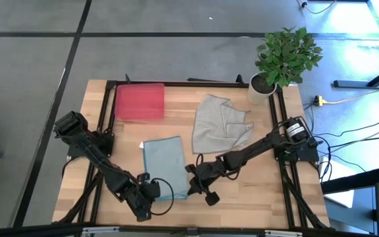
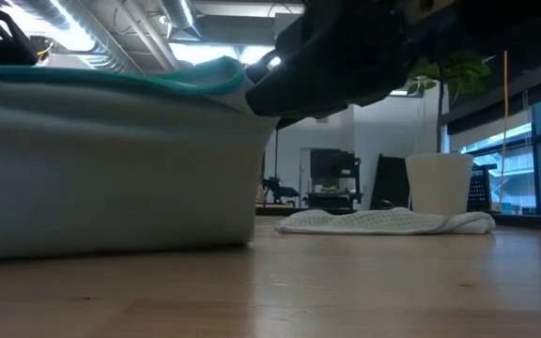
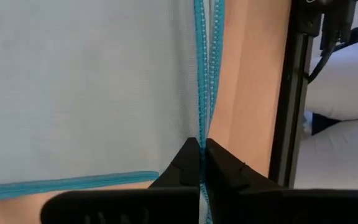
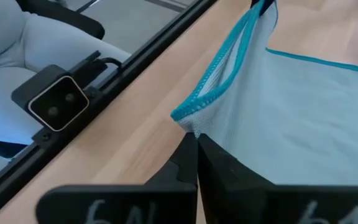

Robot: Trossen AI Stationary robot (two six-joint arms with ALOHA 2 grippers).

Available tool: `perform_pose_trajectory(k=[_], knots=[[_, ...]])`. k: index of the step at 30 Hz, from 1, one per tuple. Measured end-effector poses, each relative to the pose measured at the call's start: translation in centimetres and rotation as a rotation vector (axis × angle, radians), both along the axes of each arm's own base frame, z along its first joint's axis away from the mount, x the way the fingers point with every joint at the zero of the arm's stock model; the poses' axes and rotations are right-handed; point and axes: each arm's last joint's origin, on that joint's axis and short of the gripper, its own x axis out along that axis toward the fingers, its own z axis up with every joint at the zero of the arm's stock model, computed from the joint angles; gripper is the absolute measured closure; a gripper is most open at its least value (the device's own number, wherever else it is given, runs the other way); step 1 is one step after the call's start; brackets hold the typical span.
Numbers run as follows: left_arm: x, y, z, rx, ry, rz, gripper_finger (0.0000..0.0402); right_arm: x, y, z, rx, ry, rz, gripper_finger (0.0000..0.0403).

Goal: Roll microfiber towels into tight, uniform cylinder then place into a basket
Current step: Fold the blue towel

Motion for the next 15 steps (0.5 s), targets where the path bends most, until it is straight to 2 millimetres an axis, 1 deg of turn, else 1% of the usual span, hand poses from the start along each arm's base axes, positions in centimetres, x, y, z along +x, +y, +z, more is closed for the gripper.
perform_pose_trajectory(k=[3,5,8,15], knots=[[-0.2,0.3,-0.1,0.047,0.009,0.011,0.0401,0.1,-0.1,0.0,-0.003,0.000,-0.014,0.0403],[-0.4,0.7,-0.2,0.067,0.036,0.046,0.0401,0.3,-0.4,0.1,-0.014,0.008,-0.065,0.0403],[-0.5,1.2,-0.4,0.100,0.075,0.078,0.0401,0.8,-0.8,0.6,-0.067,0.030,-0.133,0.0403],[-0.3,2.8,-0.6,0.178,0.126,0.121,0.0402,1.8,-1.8,2.1,-0.196,0.062,-0.272,0.0403]])
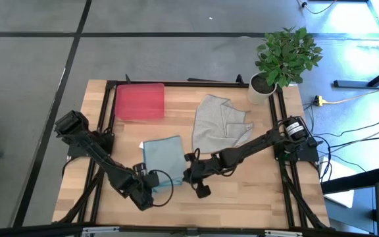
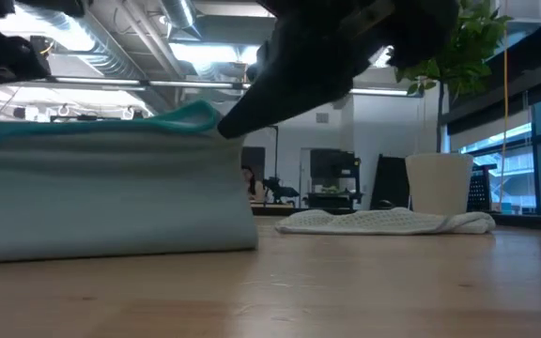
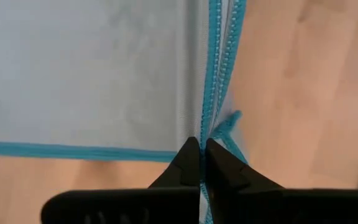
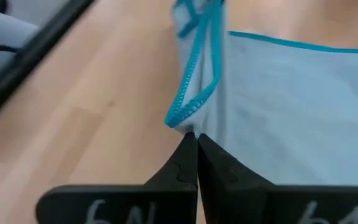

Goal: Roll microfiber towels into tight, uniform cylinder then place into a basket
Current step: Fold the blue towel

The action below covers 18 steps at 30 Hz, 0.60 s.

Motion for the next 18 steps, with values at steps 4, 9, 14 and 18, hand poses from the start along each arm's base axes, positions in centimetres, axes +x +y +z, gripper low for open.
perform_pose_trajectory(k=[4,9,14,18], knots=[[0.1,1.0,-0.1,0.058,0.035,0.028,0.0401,0.4,-0.9,0.4,-0.054,-0.013,-0.076,0.0403],[0.1,2.4,-0.1,0.141,0.071,0.065,0.0401,0.9,-2.6,0.4,-0.094,-0.020,-0.150,0.0403],[0.6,3.8,-0.1,0.215,0.098,0.066,0.0401,1.3,-4.3,0.4,-0.191,-0.037,-0.222,0.0403],[1.0,4.9,-0.1,0.247,0.123,0.066,0.0401,1.5,-5.8,0.3,-0.227,-0.028,-0.273,0.0403]])
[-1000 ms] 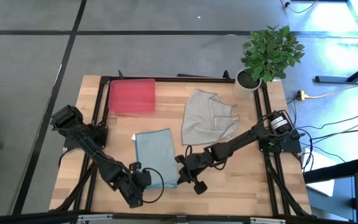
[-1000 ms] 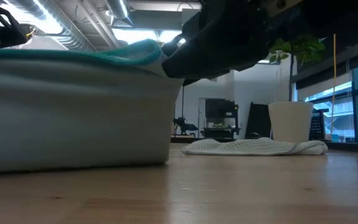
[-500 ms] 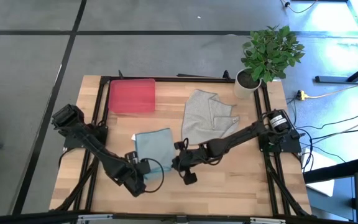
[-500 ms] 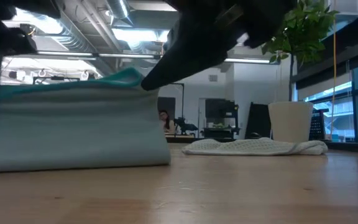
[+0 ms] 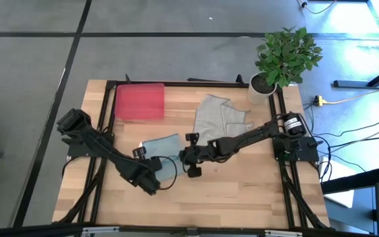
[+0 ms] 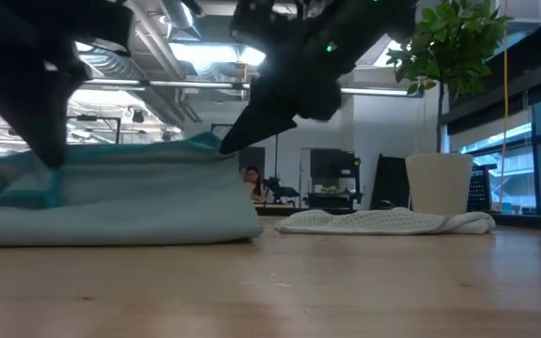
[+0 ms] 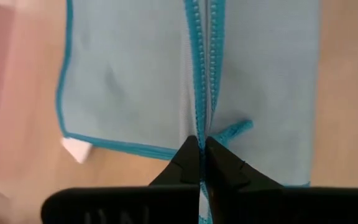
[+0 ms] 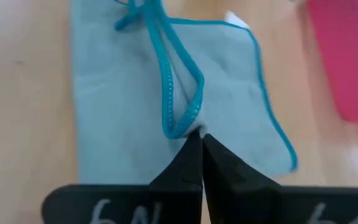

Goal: Roll microfiber towels into tight, uniform cylinder then place into a basket
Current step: Fold the blue towel

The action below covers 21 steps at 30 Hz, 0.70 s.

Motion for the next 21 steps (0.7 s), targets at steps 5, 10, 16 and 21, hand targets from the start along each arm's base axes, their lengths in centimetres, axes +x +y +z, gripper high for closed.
perform_pose_trajectory(k=[5,10,16,21], knots=[[0.4,1.3,0.0,0.037,0.032,0.005,0.0401,0.2,-1.2,0.0,-0.031,0.006,-0.005,0.0403],[0.4,2.3,0.1,0.072,0.073,0.034,0.0401,0.4,-2.1,0.1,-0.069,0.006,0.011,0.0403],[0.3,3.4,0.2,0.123,0.117,0.062,0.0401,0.8,-3.3,0.3,-0.112,-0.015,-0.003,0.0403],[0.4,4.1,0.3,0.152,0.129,0.080,0.0401,0.9,-4.1,0.4,-0.145,-0.020,-0.019,0.0402]])
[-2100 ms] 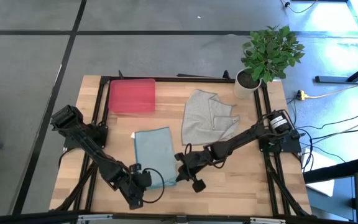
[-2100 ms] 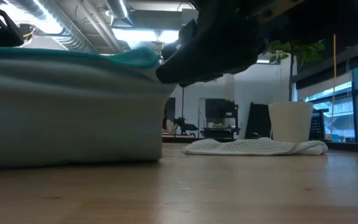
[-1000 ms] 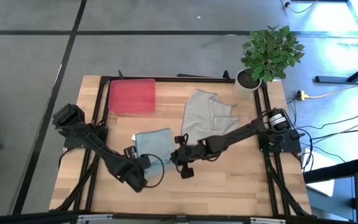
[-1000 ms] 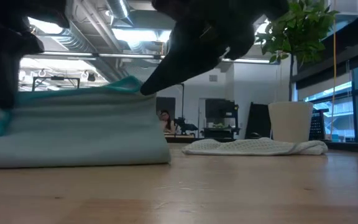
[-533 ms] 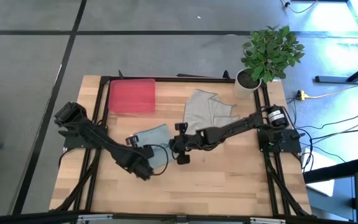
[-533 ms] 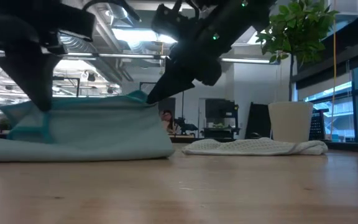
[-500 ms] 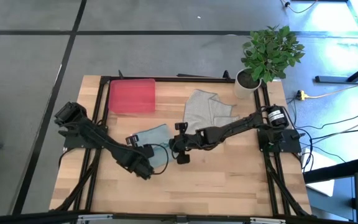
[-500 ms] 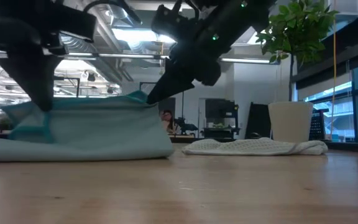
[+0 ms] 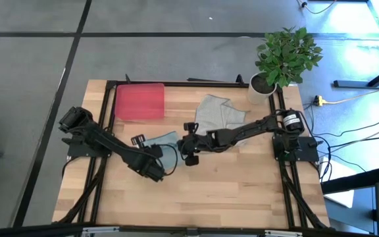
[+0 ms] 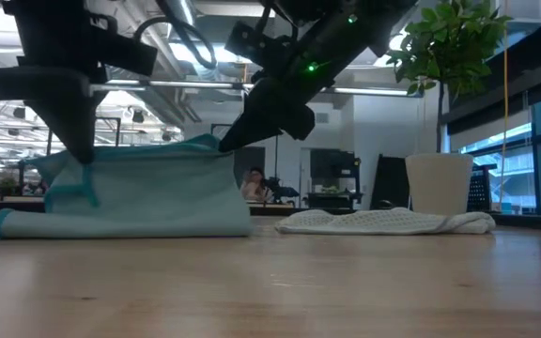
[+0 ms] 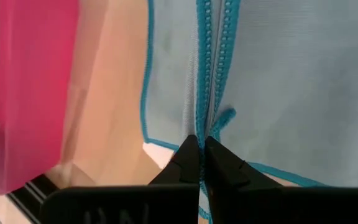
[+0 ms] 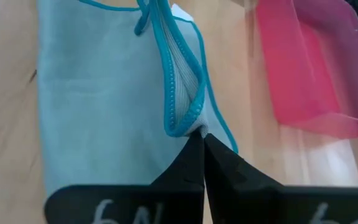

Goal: Roll microfiber towels into tight, uniform cylinder then place into a basket
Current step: Fold the blue towel

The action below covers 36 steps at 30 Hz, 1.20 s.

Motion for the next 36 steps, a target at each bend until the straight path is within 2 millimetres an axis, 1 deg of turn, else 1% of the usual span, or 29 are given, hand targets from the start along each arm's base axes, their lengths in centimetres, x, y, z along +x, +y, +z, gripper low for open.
perform_pose_trajectory(k=[9,27,36], knots=[[0.4,0.9,0.0,0.022,-0.007,0.030,0.0401,0.1,-0.9,0.1,-0.010,-0.004,-0.021,0.0402],[1.0,2.6,0.0,0.016,-0.003,0.099,0.0401,0.1,-1.0,0.0,-0.028,0.003,-0.008,0.0396],[1.0,2.8,0.0,0.015,-0.003,0.110,0.0401,0.1,-1.0,0.1,-0.027,-0.003,-0.010,0.0353]])
